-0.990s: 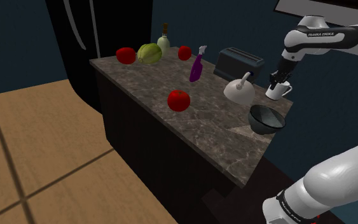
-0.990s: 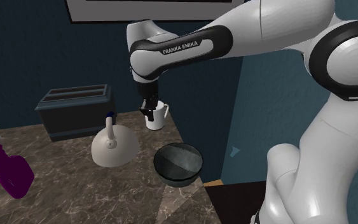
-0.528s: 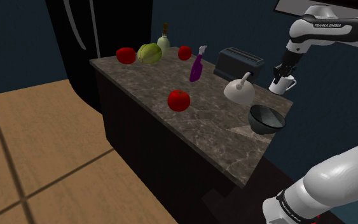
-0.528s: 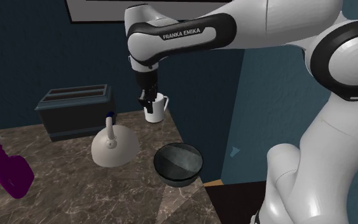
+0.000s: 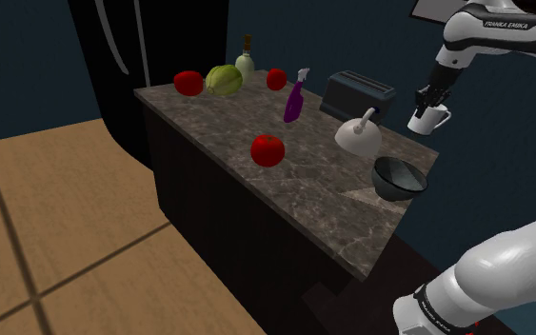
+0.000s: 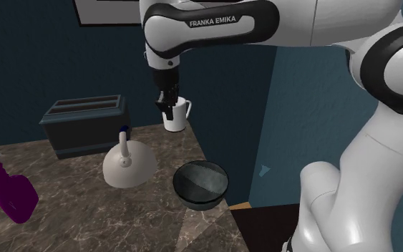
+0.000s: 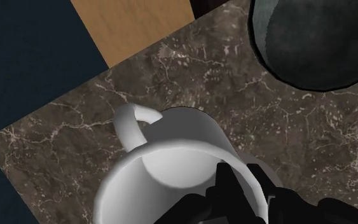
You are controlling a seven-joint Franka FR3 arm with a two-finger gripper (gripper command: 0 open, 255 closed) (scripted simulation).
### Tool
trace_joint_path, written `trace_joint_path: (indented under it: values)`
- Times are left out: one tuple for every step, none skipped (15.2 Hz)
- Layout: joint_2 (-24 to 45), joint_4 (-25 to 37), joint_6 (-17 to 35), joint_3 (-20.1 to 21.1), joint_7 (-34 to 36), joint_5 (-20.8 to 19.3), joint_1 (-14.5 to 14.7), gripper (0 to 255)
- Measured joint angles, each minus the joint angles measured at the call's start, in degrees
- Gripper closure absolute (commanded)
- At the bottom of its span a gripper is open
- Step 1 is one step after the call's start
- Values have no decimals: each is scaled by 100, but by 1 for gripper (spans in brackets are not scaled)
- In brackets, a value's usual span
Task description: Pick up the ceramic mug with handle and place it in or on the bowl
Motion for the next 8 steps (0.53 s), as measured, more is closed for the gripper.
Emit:
trace_joint_path:
  values:
    - [-181, -159, -26, 75, 111, -49, 22, 255]
    - [-358, -299, -67, 163, 237, -88, 47, 255]
    - [-569, -496, -83, 233, 330, -137, 53, 255]
    - [-745, -662, -100, 310, 435, -167, 66, 255]
    - [-928, -790, -170, 417, 568, -183, 89, 255]
    - [-1194, -1030, -213, 545, 726, -214, 104, 255]
    - [-1367, -1162, -260, 611, 803, -227, 105, 255]
    - [-1514, -1248, -329, 684, 883, -228, 112, 255]
